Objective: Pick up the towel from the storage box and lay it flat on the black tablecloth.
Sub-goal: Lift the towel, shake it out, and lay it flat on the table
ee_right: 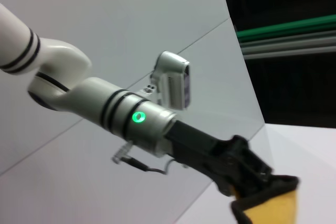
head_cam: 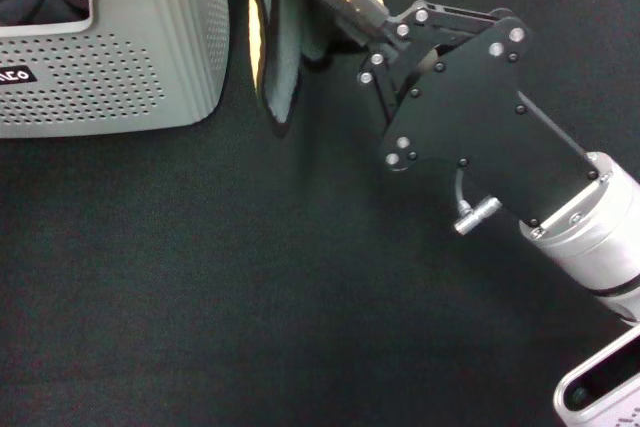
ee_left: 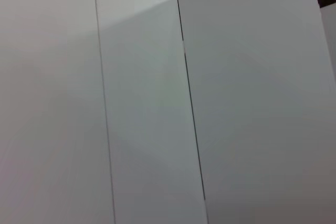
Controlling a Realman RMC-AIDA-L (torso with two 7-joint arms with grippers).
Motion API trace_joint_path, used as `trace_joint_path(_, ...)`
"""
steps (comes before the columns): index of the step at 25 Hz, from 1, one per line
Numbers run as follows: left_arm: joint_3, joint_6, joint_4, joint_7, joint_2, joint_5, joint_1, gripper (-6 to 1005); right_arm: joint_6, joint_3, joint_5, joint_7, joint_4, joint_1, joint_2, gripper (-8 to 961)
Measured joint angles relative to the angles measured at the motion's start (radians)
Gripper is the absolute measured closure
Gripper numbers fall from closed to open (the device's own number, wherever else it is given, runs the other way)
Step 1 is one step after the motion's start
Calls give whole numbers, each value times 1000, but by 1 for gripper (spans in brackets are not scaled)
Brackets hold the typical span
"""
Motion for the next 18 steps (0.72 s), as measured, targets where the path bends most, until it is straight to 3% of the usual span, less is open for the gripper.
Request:
trace_joint_path(2, 10, 2, -24, 43, 0, -1, 24, 974, -11, -2, 16, 0, 0, -10, 0, 921)
trace_joint_path(10, 57, 76, -175, 256, -1, -4, 101, 972, -81, 17, 106, 81, 3, -45, -1, 939)
trace_joint_path(18, 69, 205, -497, 502, -1, 3, 100, 971, -19, 183, 81, 518, 65, -7, -22, 937)
